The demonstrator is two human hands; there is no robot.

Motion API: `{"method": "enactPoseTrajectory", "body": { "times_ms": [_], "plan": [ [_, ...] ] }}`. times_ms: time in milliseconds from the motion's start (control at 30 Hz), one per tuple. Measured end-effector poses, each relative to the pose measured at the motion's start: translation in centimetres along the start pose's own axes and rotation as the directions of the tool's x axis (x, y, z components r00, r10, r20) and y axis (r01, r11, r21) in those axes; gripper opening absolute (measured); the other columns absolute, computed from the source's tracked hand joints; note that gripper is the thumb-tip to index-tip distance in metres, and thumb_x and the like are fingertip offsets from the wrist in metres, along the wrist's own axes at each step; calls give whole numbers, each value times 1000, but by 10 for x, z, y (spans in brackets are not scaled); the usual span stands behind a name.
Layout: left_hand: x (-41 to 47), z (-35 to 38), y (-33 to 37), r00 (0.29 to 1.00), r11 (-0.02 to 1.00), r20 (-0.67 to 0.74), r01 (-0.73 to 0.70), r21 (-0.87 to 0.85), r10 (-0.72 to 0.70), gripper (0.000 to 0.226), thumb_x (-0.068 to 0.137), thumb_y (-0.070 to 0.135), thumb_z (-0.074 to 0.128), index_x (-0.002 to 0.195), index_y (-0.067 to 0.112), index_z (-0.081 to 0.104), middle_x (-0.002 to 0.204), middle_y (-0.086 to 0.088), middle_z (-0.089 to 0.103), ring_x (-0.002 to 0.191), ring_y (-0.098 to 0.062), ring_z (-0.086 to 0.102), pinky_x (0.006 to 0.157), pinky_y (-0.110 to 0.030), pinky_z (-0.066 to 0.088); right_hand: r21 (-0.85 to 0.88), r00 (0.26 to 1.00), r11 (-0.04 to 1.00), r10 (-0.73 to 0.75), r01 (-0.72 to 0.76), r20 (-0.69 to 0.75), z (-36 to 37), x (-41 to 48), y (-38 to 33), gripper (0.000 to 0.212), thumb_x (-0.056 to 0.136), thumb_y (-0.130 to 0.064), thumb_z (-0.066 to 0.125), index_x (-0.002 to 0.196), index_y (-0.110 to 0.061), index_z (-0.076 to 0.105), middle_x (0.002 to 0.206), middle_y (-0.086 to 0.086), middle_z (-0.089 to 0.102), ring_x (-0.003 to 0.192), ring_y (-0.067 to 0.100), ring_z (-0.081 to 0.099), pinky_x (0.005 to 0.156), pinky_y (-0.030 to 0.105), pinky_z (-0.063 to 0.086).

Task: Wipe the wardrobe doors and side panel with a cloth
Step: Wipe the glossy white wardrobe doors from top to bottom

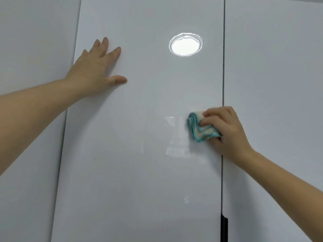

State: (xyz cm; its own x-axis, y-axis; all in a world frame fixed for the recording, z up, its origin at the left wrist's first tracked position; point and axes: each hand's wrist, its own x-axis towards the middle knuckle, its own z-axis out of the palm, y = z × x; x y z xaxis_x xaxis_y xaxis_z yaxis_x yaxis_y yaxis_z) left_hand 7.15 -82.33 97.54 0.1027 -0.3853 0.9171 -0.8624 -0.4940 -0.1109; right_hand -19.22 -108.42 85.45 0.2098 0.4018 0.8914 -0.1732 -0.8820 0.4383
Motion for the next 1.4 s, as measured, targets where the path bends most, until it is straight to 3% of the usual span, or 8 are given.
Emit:
{"method": "enactPoseTrajectory", "body": {
  "times_ms": [133,267,500,667,833,1167,1267,1400],
  "plan": [
    [-3,-1,0,1000,1000,1,-11,10,11,83,88,60,47,154,27,9,162,-5,-6,149,-24,-6,120,-47,3,22,999,999,23,-24,31,5,-54,-30,34,71,-7,67,103,-18,60,114,1,53,100,28,48,87,35,41],
    [-4,-4,-4,999,999,35,-33,37,31,86,86,63,47,154,29,6,162,-3,-9,149,-20,-7,121,-43,3,66,976,977,207,-203,-62,17,-72,-53,31,75,-14,58,105,-23,59,115,-1,53,104,22,47,85,37,42],
    [-4,-10,-8,998,999,57,-44,31,42,83,88,59,51,153,32,8,162,2,-8,149,-16,-5,121,-39,5,87,950,958,283,-273,-131,61,-27,-109,33,74,-14,52,101,-9,70,111,8,58,104,26,48,86,35,39],
    [-9,-8,-11,997,998,47,-55,-23,56,77,91,50,54,153,30,12,162,3,-6,149,-14,-3,121,-38,6,63,966,976,215,-207,-145,100,7,-150,36,65,-3,62,100,-8,69,110,9,60,101,28,49,82,36,39],
    [-13,-10,-10,997,997,54,-52,-59,55,77,92,47,55,154,29,12,162,2,-6,149,-14,-5,121,-37,2,66,982,991,123,-115,-145,133,40,-188,28,68,1,68,94,-8,69,105,8,64,92,28,50,71,37,40],
    [-18,-12,-6,997,995,68,-36,-88,43,77,93,46,55,154,28,11,162,2,-8,148,-14,-7,120,-36,-1,107,998,994,1,6,-67,168,74,-236,30,64,6,66,90,-6,67,95,6,64,83,29,53,66,34,36],
    [-19,-12,-7,997,996,69,-30,-90,36,77,93,46,55,154,29,11,162,2,-8,148,-14,-7,121,-35,-1,138,997,987,-83,82,2,172,65,-246,28,62,8,64,85,-6,65,95,6,64,82,30,54,65,36,38],
    [-21,-13,-5,997,998,72,-16,-65,20,77,93,47,54,154,29,11,162,2,-7,148,-14,-7,121,-35,1,142,971,963,-237,229,42,168,47,-240,22,73,5,56,89,-8,66,94,5,64,81,27,55,65,35,39]
  ]
}}
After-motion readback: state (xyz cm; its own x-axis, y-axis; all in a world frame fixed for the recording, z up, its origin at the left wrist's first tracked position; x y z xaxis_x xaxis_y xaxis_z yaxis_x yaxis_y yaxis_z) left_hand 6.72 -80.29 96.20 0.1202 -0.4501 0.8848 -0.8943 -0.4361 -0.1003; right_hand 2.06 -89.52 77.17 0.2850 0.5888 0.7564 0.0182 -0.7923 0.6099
